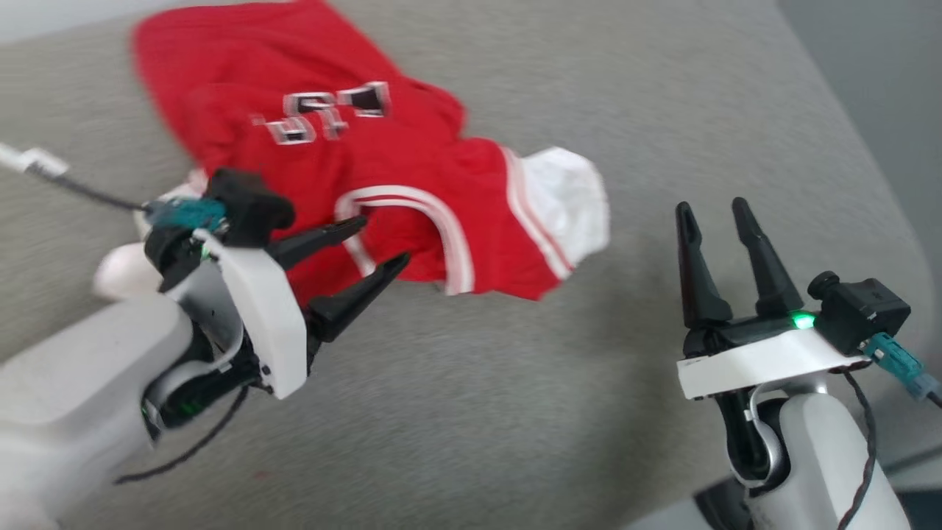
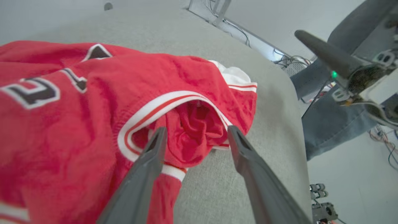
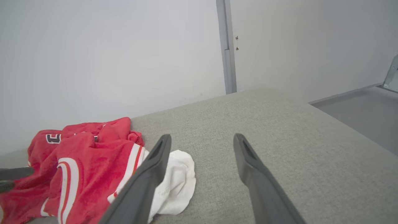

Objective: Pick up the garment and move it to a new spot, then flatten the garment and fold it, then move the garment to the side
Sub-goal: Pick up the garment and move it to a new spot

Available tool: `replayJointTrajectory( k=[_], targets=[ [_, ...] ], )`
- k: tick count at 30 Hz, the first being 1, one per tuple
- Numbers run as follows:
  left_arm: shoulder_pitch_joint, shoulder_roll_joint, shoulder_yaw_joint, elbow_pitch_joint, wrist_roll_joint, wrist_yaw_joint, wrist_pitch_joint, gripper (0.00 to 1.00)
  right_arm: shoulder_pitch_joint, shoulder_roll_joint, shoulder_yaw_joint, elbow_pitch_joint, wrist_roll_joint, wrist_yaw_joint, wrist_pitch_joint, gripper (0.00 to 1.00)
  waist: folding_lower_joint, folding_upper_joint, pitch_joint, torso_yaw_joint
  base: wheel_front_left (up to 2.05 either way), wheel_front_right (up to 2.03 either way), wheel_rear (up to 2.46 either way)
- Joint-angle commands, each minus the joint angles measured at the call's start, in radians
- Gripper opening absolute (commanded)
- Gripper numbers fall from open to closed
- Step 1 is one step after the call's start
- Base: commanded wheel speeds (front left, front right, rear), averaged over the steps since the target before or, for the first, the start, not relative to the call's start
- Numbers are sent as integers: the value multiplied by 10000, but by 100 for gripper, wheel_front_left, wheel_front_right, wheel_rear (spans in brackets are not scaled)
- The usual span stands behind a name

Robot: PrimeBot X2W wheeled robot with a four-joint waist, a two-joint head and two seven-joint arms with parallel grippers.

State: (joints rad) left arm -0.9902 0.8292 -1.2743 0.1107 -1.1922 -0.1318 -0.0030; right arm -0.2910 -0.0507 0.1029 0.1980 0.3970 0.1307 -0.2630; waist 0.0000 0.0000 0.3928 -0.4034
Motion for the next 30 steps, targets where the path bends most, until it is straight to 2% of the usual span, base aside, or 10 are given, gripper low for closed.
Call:
replayJointTrajectory(
  k=[1,5,8,10,14,20,27,30],
  targets=[
    [431,-112,113,200,-385,22,-767,100,-96,-11,-129,136,-320,0,-21,100,0,0,-646,1155,0,0,0],
    [1380,-660,409,952,-1086,22,-2323,100,-95,-14,-515,414,-1033,0,-21,100,0,0,-1065,2144,0,0,0],
    [1886,-936,783,1517,-1155,22,-2574,100,-34,-10,-718,559,-1364,0,-21,100,0,0,-1275,2628,0,0,0],
    [2494,-1381,1780,2075,-963,23,-2618,100,60,-11,-941,696,-1702,0,-21,100,0,0,-1495,3093,0,0,0],
    [4272,-2227,3908,2875,220,22,-2624,100,307,-13,-1327,954,-2147,0,-21,100,0,0,-1963,3900,0,0,0],
    [6616,-3191,6927,3259,2392,22,-2625,100,828,-14,-1740,1211,-2377,0,-21,100,0,0,-2593,4707,0,0,0],
    [8708,-3965,10001,2772,4717,22,-2628,100,1605,-14,-2006,1194,-2437,0,-21,100,0,0,-3305,5074,0,0,0],
    [9488,-4295,10947,2285,5722,22,-2627,100,1916,-13,-2204,1022,-2423,0,-21,100,0,0,-3583,5095,0,0,0]
  ],
)
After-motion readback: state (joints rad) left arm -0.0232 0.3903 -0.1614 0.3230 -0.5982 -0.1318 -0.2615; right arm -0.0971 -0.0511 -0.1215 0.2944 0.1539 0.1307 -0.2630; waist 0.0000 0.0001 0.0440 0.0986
